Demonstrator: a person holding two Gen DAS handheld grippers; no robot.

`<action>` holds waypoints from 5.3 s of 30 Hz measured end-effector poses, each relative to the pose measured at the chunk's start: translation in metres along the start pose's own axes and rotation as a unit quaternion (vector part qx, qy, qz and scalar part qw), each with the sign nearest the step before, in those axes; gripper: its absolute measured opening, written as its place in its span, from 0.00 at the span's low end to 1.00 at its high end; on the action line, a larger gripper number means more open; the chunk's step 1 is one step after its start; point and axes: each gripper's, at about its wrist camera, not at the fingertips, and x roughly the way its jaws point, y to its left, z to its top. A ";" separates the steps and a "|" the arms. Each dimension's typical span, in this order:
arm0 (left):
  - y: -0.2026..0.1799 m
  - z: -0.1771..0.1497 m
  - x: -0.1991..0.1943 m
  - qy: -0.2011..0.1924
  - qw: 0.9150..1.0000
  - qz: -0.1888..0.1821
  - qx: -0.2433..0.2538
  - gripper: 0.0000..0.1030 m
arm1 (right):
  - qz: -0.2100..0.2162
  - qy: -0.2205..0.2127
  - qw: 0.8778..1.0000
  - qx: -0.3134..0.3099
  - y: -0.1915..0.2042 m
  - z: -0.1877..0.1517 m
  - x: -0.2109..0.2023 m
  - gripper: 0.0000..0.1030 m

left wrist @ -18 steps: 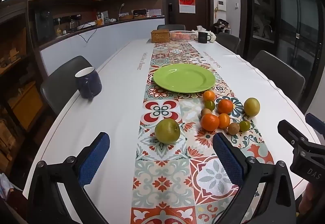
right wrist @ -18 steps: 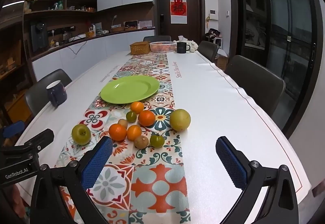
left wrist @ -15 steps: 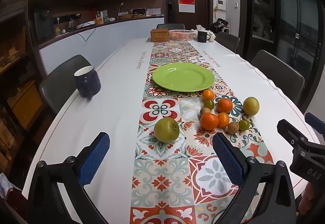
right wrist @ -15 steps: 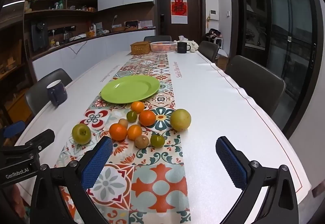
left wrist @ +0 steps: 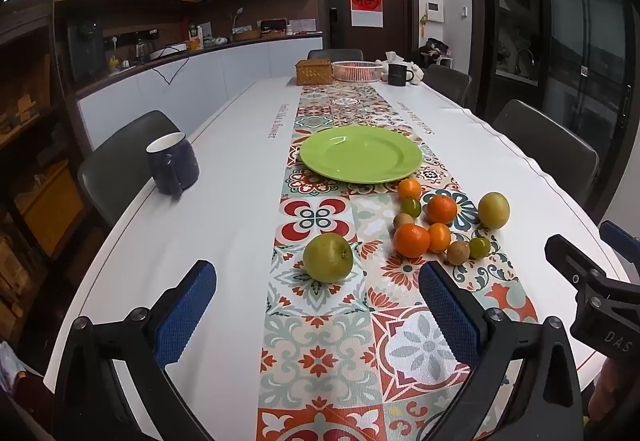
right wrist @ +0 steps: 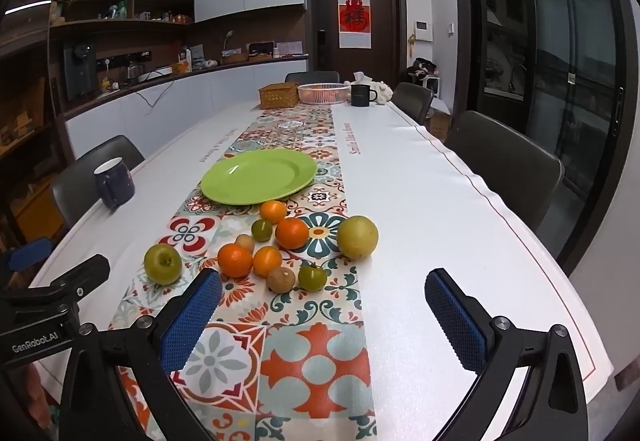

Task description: Organize fruits

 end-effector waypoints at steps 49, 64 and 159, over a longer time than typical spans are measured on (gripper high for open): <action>0.002 0.000 0.001 -0.001 1.000 -0.002 -0.002 1.00 | 0.000 -0.003 1.000 -0.001 0.000 0.000 -0.001 0.99; 0.002 0.001 0.000 -0.001 1.000 -0.001 -0.002 1.00 | 0.000 -0.004 1.000 -0.002 0.002 -0.001 0.000 0.99; -0.004 0.127 0.216 0.117 0.985 -0.115 0.052 0.48 | 0.148 0.151 0.974 -0.078 0.054 0.127 0.225 0.30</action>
